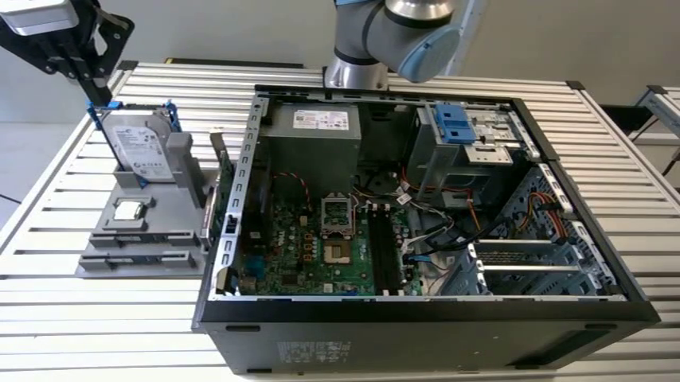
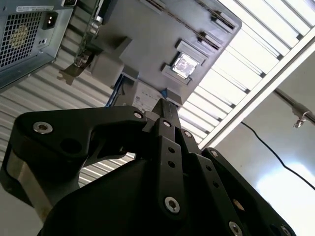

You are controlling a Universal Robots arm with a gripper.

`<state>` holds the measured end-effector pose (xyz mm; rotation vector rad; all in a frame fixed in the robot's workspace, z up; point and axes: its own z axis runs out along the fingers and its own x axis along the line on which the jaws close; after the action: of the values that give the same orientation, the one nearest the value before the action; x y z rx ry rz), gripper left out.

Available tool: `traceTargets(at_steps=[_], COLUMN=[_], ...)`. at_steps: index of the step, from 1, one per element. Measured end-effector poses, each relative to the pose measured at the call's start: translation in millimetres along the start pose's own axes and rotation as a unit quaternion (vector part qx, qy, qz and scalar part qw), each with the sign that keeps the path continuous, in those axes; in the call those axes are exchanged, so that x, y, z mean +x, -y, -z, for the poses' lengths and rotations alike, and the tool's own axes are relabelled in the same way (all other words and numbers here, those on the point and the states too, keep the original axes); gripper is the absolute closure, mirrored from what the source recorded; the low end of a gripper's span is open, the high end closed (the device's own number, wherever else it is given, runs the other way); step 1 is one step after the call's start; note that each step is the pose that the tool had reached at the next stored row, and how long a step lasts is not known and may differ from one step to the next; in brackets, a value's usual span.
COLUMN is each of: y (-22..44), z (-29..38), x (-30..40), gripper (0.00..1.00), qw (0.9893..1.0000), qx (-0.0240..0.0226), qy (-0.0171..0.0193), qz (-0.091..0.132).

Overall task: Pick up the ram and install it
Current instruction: 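Reach for the ram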

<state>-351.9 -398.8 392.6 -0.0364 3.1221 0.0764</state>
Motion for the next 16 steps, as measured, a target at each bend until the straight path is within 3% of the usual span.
traceTargets(at_steps=[16], y=[3.3], z=[0.0], x=[1.0], gripper=[1.0], qw=[1.0], qx=[0.0], qy=[0.0], qz=[0.001])
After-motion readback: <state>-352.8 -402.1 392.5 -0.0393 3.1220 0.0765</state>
